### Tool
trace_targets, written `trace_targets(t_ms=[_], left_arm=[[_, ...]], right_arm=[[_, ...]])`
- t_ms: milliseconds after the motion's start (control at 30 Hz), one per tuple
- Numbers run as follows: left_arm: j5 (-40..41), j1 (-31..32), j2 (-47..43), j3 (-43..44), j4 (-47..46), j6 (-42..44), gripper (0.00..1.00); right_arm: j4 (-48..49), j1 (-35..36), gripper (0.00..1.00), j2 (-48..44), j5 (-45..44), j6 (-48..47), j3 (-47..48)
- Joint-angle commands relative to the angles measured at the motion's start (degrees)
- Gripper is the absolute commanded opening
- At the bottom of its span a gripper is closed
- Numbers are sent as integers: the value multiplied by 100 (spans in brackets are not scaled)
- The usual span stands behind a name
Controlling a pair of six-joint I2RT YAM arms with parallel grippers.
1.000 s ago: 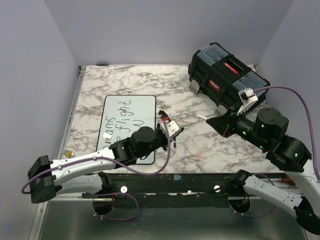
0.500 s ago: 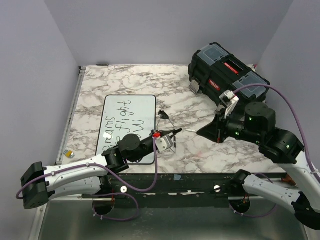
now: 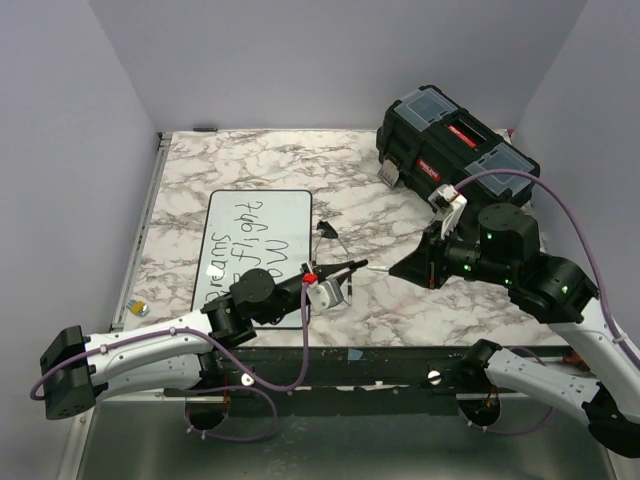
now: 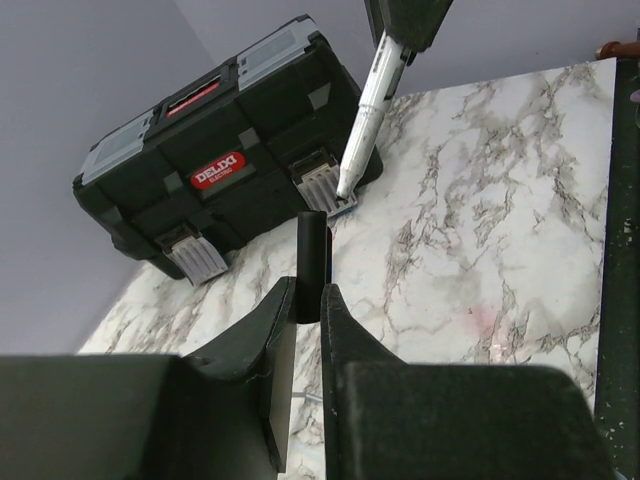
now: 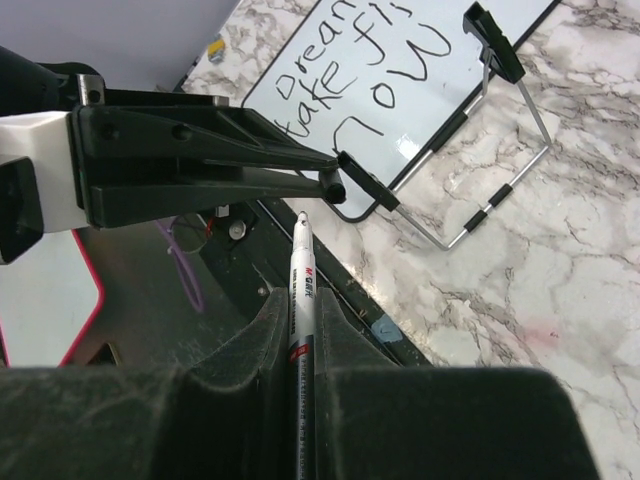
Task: Write a sentence on the whiteboard
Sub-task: Close the whiteboard marker at the center of the board.
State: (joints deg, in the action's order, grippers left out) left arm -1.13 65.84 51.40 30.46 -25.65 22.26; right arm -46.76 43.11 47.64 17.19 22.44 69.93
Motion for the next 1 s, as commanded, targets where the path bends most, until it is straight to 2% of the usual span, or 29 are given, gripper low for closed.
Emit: trace_targets(t_ms=[0, 467, 967], left_arm=[[-265, -9, -104, -76, -206, 59, 0], [-353, -2, -195, -145, -212, 51, 0], [-179, -9, -130, -140, -72, 24, 0]], right_arm=[[-2, 22, 1, 35, -83, -31, -179], [113, 21, 1, -58, -509, 74, -216], [247, 22, 1, -123, -448, 168, -253]])
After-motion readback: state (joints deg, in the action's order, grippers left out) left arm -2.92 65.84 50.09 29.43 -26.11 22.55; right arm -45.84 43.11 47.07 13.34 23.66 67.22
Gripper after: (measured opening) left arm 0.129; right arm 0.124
